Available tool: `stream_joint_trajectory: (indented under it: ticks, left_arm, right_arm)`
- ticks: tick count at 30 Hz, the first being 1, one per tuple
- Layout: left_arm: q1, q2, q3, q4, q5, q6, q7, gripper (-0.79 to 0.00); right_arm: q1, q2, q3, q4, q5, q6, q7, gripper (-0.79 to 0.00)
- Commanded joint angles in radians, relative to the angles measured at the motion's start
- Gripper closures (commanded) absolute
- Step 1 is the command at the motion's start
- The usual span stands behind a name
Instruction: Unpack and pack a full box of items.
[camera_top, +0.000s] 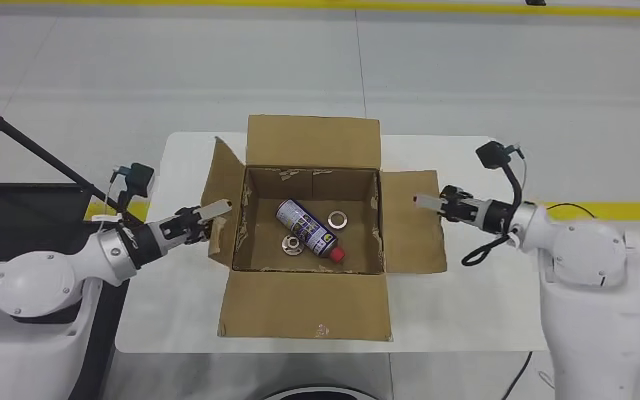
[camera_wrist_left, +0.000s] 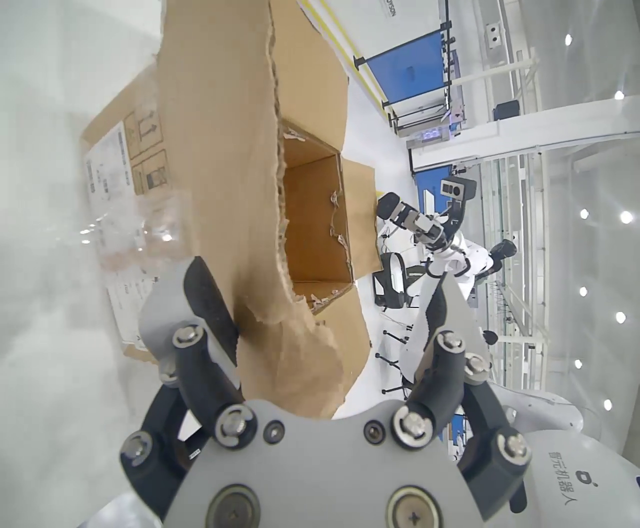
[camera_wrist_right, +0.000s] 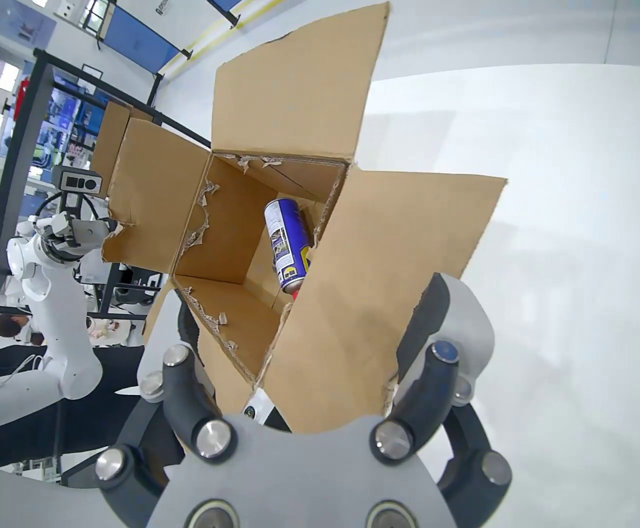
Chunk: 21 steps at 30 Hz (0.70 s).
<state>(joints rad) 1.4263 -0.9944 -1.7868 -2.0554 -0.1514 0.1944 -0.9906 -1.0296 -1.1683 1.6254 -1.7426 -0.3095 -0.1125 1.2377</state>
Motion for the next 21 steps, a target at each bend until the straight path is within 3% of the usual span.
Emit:
stream_joint_trajectory:
  ticks: [1,5,9,16,21]
  left_arm:
    - [-0.005,0.001,0.015,-0.008,0.005,0.002,0.003,-0.785]
    - [-0.012,0.004,0.040,-0.022,0.011,0.006,0.009,-0.785]
    - [-0.015,0.006,0.070,-0.030,0.027,0.010,0.006,-0.785]
    - [-0.028,0.009,0.135,-0.020,0.059,0.022,0.012,-0.785]
    - [-0.040,0.010,0.171,-0.010,0.072,0.025,0.023,-0.785]
  right_arm:
    - [-0.015,0.005,0.025,0.010,0.015,-0.009,-0.016,-0.785]
    - [-0.039,0.015,0.053,0.034,0.055,-0.032,-0.004,-0.785]
    - [-0.012,0.024,0.017,0.103,0.114,-0.072,0.093,-0.785]
    - [0.077,0.032,-0.060,0.206,0.292,-0.235,0.232,-0.785]
    - [0.087,0.046,-0.082,0.180,0.344,-0.253,0.217,-0.785]
